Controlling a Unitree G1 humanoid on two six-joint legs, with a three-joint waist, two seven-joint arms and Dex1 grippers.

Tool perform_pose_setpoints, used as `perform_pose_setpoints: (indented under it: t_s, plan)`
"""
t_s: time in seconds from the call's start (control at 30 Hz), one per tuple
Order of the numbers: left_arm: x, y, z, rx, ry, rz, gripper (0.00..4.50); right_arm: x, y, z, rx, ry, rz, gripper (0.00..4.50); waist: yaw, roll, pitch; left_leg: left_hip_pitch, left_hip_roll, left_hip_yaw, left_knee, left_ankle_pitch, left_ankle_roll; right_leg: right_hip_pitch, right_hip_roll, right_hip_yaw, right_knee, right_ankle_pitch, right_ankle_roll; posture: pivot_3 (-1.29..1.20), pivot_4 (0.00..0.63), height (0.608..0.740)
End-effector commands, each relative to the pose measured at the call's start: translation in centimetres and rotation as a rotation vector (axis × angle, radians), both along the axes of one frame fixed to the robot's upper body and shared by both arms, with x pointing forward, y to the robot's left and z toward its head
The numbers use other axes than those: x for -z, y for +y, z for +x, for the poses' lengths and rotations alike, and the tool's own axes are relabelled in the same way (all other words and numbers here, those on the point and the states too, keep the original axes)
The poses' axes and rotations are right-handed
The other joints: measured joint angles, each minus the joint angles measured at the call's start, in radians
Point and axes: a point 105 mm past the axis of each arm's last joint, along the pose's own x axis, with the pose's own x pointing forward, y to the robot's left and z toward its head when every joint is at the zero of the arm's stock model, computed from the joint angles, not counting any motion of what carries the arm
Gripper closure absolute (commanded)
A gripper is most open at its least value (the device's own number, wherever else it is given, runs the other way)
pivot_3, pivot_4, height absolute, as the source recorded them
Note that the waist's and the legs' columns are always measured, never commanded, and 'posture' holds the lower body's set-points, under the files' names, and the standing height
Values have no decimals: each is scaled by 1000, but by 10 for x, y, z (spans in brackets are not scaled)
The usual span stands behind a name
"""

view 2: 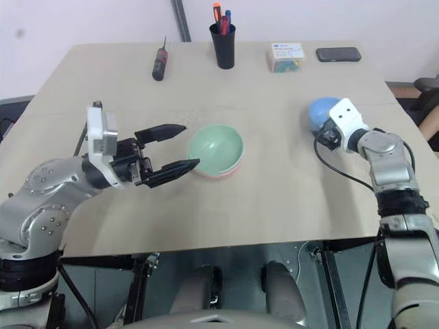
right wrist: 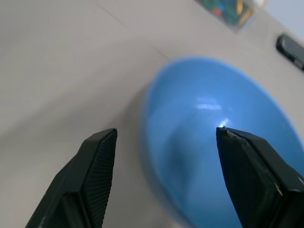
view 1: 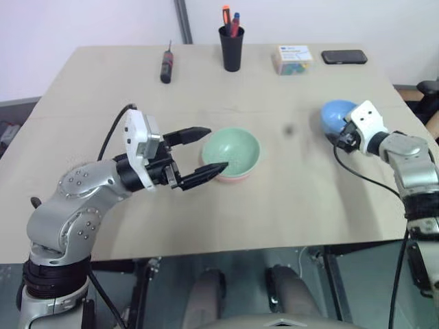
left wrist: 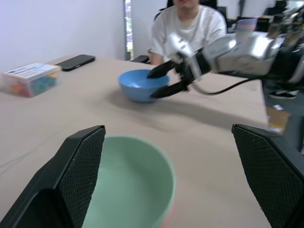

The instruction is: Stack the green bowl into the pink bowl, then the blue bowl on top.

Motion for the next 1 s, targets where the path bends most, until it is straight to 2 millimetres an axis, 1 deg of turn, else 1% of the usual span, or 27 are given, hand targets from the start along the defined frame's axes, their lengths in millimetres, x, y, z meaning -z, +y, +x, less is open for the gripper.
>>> perform_pose_setpoints:
  t_s: [0.03,0.07,0.13,0.2,0.3,0.37,0.4,0.47,0.5,0.57,0.6,0.63,0.67,0.7,0.77,0.87,0.93,1.0]
  plan:
    - [-9,-2,-6,10,-37,6,0,-17,3,9,-28,-59,4,2282,2,0,0,0,0,1,0,0,0,0,0,0,0,0,0,0,150,740]
    - [-9,-2,-6,5,-38,6,0,-18,4,10,-33,-59,9,2685,4,0,0,0,0,1,0,0,0,0,0,0,0,0,0,0,150,740]
    - [-9,0,-7,-4,-37,6,0,-19,6,11,-43,-59,15,3665,7,0,0,0,0,2,0,0,0,0,0,0,0,0,0,0,150,740]
    - [-8,0,-7,-11,-37,6,0,-19,7,11,-54,-61,13,4409,10,0,0,0,0,2,0,0,0,0,0,0,0,0,0,0,150,740]
    - [-7,1,-7,-23,-34,1,0,-23,9,9,-80,-74,-2,4409,11,0,0,0,0,1,0,0,0,0,0,-1,0,0,0,0,150,740]
    - [-6,3,-6,-37,-32,-2,0,-32,11,6,-100,-97,-7,4409,11,0,0,0,0,1,0,0,0,0,-1,0,0,0,0,0,150,740]
    - [-6,5,-4,-50,-31,-5,0,-39,20,0,-160,-112,-3,4409,10,0,0,0,0,2,0,0,0,0,-1,0,0,0,0,0,150,740]
    - [-4,10,-2,-75,-26,-13,0,-54,45,-19,-325,-138,21,4409,10,1,1,0,0,1,0,0,0,0,0,0,0,0,0,0,150,740]
    - [-1,17,0,-105,-28,-3,0,-65,71,-39,-463,-146,57,4409,9,1,1,0,0,-1,0,0,0,0,0,0,0,0,0,0,150,740]
    - [4,26,2,-144,-32,16,0,-75,103,-71,-638,-141,97,4409,7,2,1,0,1,-4,-2,0,0,-1,0,0,0,0,0,0,150,740]
    - [8,31,2,-164,-27,22,0,-80,121,-86,-712,-135,123,4409,6,2,1,1,1,-4,-2,0,0,-1,0,0,0,0,0,0,150,740]
    - [11,35,1,-177,-20,26,0,-82,135,-97,-756,-130,145,4409,6,2,1,1,1,-4,-2,0,0,-1,0,0,0,0,0,0,150,740]
    - [13,40,-2,-183,-12,33,0,-81,151,-108,-808,-118,154,4409,7,2,1,1,2,-4,-2,0,0,0,1,0,1,0,0,0,150,740]
    - [15,43,-5,-184,-5,38,0,-80,163,-116,-839,-105,157,4409,8,2,1,2,2,-4,-2,0,0,0,1,0,1,0,0,0,150,740]
    - [17,50,-9,-195,-4,52,0,-77,186,-121,-858,-108,168,4409,10,1,1,3,2,-4,-2,0,0,2,0,-1,1,0,0,0,150,740]
    - [17,63,-13,-216,-3,72,0,-71,216,-120,-873,-116,170,4409,18,1,0,4,1,-6,-1,0,0,4,0,-3,1,0,0,0,150,740]
    - [19,69,-16,-230,-4,90,0,-68,234,-122,-908,-96,175,4409,19,1,1,4,0,-5,-1,0,0,4,0,-3,1,0,0,0,150,740]
    - [20,72,-18,-241,1,99,0,-62,245,-122,-931,-70,166,4409,17,1,1,4,0,-5,-1,0,0,4,0,-3,1,0,0,0,150,740]
